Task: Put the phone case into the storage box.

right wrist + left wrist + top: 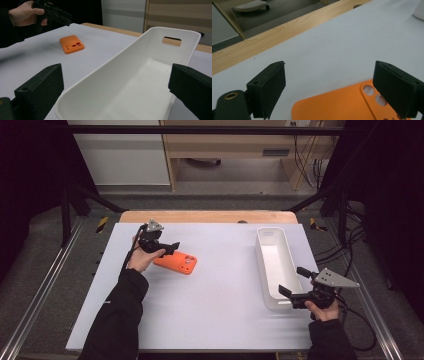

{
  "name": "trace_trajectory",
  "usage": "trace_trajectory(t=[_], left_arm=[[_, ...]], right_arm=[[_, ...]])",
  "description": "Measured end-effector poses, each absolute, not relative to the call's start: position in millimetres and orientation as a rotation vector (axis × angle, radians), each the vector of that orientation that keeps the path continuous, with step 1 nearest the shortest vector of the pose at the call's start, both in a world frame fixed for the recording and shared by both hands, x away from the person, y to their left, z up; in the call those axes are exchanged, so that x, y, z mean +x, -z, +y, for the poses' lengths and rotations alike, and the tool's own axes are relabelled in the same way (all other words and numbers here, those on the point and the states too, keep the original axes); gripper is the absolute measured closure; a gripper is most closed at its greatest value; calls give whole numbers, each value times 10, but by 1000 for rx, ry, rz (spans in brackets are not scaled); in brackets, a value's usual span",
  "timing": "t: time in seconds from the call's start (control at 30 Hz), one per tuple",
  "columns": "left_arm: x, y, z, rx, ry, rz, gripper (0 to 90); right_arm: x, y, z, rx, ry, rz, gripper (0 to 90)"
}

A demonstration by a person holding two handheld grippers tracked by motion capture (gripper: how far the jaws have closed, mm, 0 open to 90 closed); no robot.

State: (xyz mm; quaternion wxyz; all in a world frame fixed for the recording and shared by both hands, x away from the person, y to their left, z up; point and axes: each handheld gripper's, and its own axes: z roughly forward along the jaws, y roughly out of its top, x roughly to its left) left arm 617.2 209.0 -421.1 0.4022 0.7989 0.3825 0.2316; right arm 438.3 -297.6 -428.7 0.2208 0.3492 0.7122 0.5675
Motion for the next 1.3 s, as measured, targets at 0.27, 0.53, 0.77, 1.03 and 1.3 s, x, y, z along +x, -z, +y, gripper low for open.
trace_trajectory(t=[0.27,0.53,0.77,1.03,1.3], left_arm=[[6222,4295,2039,2060,-616,975,294],[6275,4370,2048,2068,-609,1005,465],[6307,4406,2081,2061,-606,1027,644],[6344,4478,2092,2084,-594,1048,780],[6384,4572,2098,2133,-575,1064,891]], right_arm=[[4378,4283,-2980,969,-1571,1968,5],[4379,4283,-2978,968,-1573,1969,5],[4385,4288,-2975,963,-1569,1971,5],[4384,4287,-2979,967,-1568,1971,5],[4385,4289,-2979,967,-1570,1975,5]])
